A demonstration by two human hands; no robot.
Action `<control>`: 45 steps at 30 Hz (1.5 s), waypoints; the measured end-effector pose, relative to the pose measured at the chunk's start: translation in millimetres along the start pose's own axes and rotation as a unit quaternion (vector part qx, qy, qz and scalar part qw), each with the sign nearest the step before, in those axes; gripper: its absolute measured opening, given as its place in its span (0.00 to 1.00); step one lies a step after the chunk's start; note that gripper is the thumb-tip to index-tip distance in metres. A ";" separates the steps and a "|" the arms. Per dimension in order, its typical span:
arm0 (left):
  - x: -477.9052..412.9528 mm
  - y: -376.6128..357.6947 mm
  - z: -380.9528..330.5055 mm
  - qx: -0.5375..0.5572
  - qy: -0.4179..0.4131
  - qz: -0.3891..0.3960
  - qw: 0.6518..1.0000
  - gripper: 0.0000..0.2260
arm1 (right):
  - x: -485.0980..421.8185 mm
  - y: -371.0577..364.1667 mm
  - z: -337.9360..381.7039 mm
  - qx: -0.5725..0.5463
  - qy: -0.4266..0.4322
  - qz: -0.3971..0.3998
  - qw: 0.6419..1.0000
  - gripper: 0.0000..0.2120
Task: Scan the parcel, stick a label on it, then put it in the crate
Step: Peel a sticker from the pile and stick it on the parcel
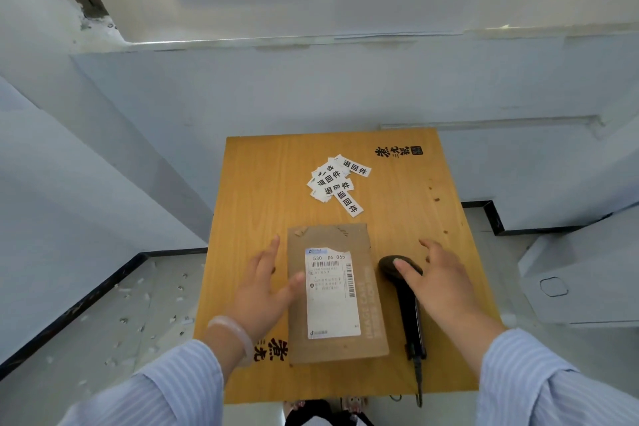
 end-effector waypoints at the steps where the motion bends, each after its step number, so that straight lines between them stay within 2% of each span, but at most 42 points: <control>1: -11.5 9.7 -4.1 -0.006 -0.009 -0.026 1.000 0.37 | -9.1 4.0 8.4 0.002 0.018 -0.003 1.000 0.31; 3: -37.8 28.8 -15.6 -0.012 -0.030 -0.074 0.997 0.29 | -31.4 6.2 29.8 0.010 0.053 0.016 0.998 0.24; 5: -65.8 41.7 -27.3 -0.029 -0.043 -0.082 0.995 0.22 | -55.2 -0.8 52.4 0.045 0.076 0.064 0.994 0.20; 9: -120.9 46.5 -44.0 -0.090 -0.066 0.028 0.993 0.18 | -95.2 -27.2 84.1 0.105 0.106 0.123 0.981 0.18; 13: -157.0 43.6 -49.0 -0.089 -0.062 0.054 0.993 0.17 | -124.5 -55.1 92.2 0.116 0.092 0.141 0.979 0.20; 17: -175.4 28.3 -43.9 -0.137 -0.078 0.078 0.984 0.13 | -140.8 -75.8 95.3 0.176 0.102 0.149 0.968 0.24; 20: -183.6 20.6 -43.7 -0.128 -0.070 0.087 0.985 0.13 | -146.5 -80.5 95.8 0.171 0.125 0.121 0.970 0.24; 24: -189.8 11.6 -44.0 -0.136 -0.074 0.095 0.983 0.13 | -152.4 -87.1 93.8 0.115 0.108 0.102 0.982 0.14; 31: -195.8 5.3 -44.4 -0.133 -0.065 0.067 0.987 0.14 | -149.6 -88.6 92.0 0.119 0.156 0.127 0.972 0.06; 33: -196.7 3.1 -44.8 -0.138 -0.059 0.073 0.986 0.14 | -147.9 -86.0 91.2 0.139 0.175 0.132 0.966 0.07; 36: -199.7 0.4 -45.1 -0.161 -0.062 0.091 0.981 0.16 | -145.3 -84.1 91.6 0.146 0.181 0.141 0.962 0.18; 38: -202.9 -0.8 -44.9 -0.176 -0.065 0.095 0.978 0.17 | -144.9 -84.6 90.7 0.140 0.179 0.141 0.964 0.21; 45: -206.4 -6.4 -43.9 -0.172 -0.090 0.094 0.976 0.18 | -146.6 -88.3 86.7 0.105 0.194 0.139 0.965 0.12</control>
Point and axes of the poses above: each hand's wrist, its own x-axis away from the middle knuckle, its own y-axis out of the back of the hand, z = x × y, the point moved 2 cm from there along -x, towards the middle knuckle, and after that the axes turned 13 degrees about -x, right-handed, at the moved point
